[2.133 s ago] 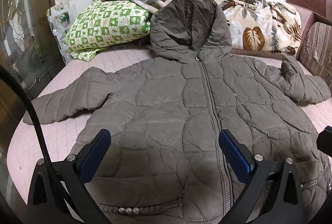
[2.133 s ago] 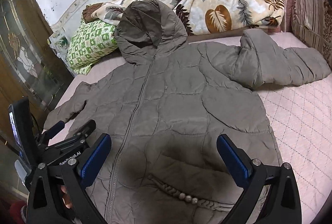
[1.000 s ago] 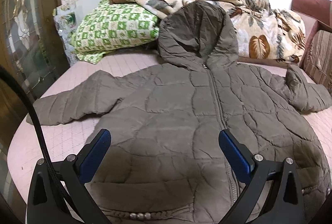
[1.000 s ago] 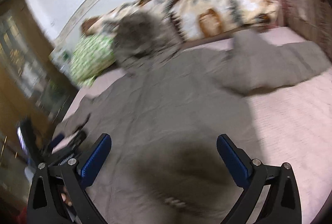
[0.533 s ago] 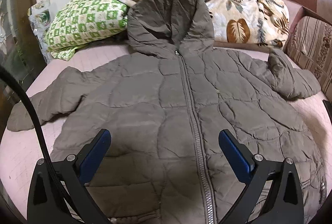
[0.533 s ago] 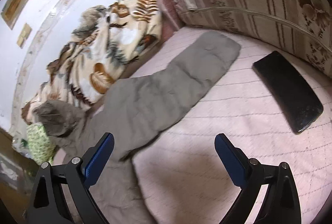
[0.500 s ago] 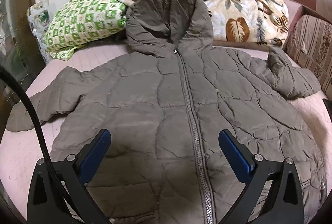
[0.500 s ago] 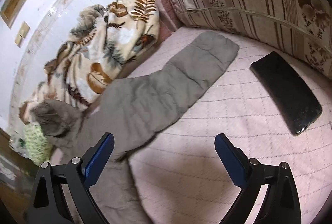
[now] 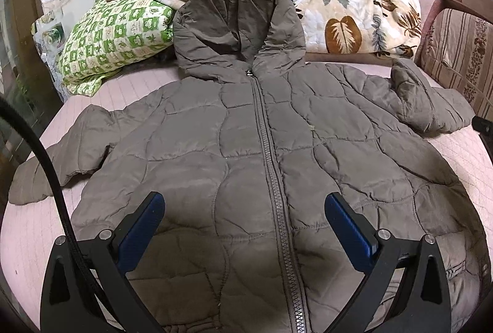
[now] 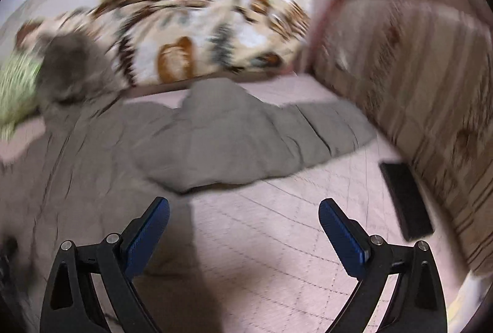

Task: Fold large clothes
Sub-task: 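Reach the right gripper to the sleeve cuff and close on it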

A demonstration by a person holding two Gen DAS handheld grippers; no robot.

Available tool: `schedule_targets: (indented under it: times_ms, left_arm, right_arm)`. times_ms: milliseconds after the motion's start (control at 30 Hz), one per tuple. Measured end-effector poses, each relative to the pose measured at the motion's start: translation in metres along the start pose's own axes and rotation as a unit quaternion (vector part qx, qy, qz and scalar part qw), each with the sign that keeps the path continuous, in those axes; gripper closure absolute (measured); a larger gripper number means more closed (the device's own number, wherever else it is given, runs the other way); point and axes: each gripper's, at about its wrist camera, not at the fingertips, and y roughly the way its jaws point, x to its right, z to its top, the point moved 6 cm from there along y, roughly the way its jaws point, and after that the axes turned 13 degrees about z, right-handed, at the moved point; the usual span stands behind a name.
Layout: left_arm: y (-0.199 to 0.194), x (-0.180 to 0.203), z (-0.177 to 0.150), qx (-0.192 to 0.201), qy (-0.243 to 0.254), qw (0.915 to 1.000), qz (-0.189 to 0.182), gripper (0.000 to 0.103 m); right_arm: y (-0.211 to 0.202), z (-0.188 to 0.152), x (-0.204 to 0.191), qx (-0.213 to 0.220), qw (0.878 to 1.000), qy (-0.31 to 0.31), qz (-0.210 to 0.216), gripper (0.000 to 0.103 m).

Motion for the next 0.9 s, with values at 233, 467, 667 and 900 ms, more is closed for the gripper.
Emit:
schedule_targets:
  times_ms: [233, 467, 667, 900]
  left_arm:
    - [0.000, -0.003, -0.001, 0.001, -0.001, 1.0000, 0.001, 0.000]
    - [0.000, -0.002, -0.002, 0.000, 0.001, 1.0000, -0.001, 0.000]
    - [0.001, -0.001, -0.002, -0.002, 0.001, 1.0000, -0.002, 0.000]
    - [0.002, -0.001, -0.001, -0.004, 0.003, 1.0000, -0.004, 0.000]
  right_arm:
    - [-0.003, -0.001, -0.039, 0.008, 0.997, -0.080, -0.012, 0.003]
    - [-0.001, 0.001, -0.035, 0.005, 0.997, -0.069, -0.017, 0.003]
    - [0.004, 0.001, -0.026, -0.001, 0.998, -0.056, -0.013, 0.003]
    - [0.013, 0.011, 0.010, -0.008, 1.000, 0.006, 0.021, 0.005]
